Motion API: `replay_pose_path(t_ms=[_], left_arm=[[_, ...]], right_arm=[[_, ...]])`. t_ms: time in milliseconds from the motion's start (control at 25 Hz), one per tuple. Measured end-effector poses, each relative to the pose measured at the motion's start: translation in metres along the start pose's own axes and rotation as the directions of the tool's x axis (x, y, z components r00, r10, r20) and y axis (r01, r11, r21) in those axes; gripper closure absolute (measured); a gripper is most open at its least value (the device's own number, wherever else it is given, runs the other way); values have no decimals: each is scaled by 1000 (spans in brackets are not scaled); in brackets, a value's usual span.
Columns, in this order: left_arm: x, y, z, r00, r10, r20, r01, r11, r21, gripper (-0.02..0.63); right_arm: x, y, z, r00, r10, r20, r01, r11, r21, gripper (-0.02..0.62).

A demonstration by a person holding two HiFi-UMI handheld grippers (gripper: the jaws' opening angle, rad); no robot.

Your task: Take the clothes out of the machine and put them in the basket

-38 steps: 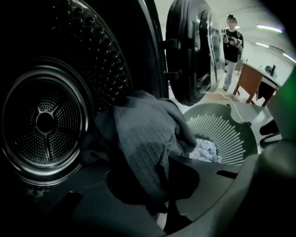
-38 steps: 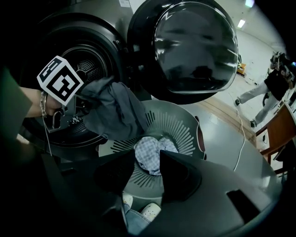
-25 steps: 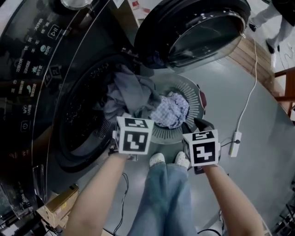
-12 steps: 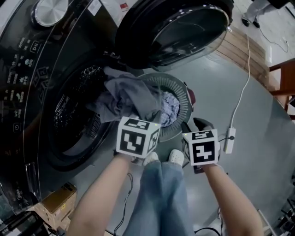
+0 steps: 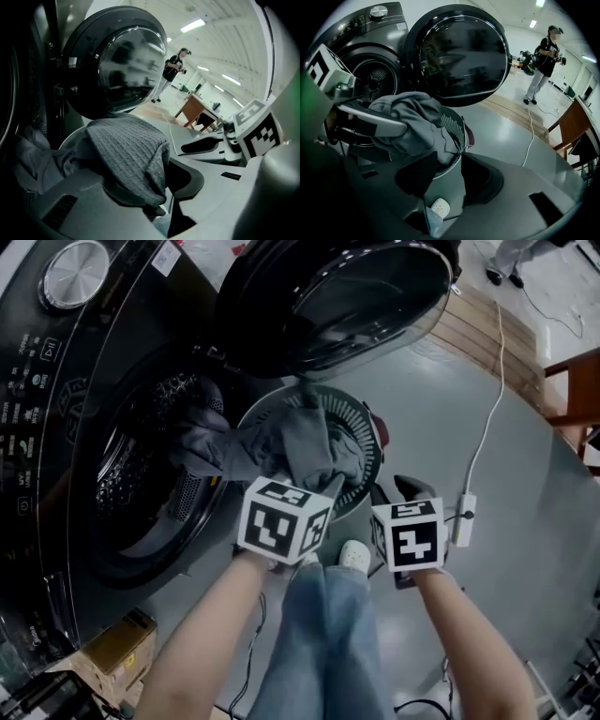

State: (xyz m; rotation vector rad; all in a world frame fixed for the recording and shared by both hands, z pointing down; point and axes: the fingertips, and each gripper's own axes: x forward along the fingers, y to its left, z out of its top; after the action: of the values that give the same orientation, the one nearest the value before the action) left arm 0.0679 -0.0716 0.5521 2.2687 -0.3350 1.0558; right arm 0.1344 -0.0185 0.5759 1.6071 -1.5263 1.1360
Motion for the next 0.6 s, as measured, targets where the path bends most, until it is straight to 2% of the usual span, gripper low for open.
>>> replay_pose_path(t_ms=[40, 120, 160, 240, 360, 480, 600], left_arm=[[3, 3, -3, 1000, 10, -16, -10, 1000, -10, 478], [8, 12, -7, 999, 36, -27, -37, 998, -59, 236], [8, 19, -7, 998, 66, -22, -67, 995, -79, 182], [4, 35, -7, 991, 132, 1, -132, 987, -93, 176], [-1, 48, -6, 984, 178, 12, -177, 981, -80, 172], [-5, 61, -10, 975, 220, 6, -220, 975, -43, 167], [-16, 82, -14, 955, 295, 12, -295, 955, 7, 157]], right_arm=[[0, 0, 1, 1000, 1, 1, -1, 1000, 2, 434], [1, 0, 2, 1000, 3, 2, -3, 1000, 9, 434], [2, 0, 3, 1000, 3, 1, -3, 1000, 11, 434], [3, 0, 3, 1000, 5, -1, -5, 1000, 11, 434], [6, 1, 3, 1000, 6, -4, -6, 1000, 6, 434], [9, 2, 1, 1000, 1, -12, -1, 1000, 4, 434], [13, 11, 2, 1000, 8, -16, -8, 1000, 2, 434]])
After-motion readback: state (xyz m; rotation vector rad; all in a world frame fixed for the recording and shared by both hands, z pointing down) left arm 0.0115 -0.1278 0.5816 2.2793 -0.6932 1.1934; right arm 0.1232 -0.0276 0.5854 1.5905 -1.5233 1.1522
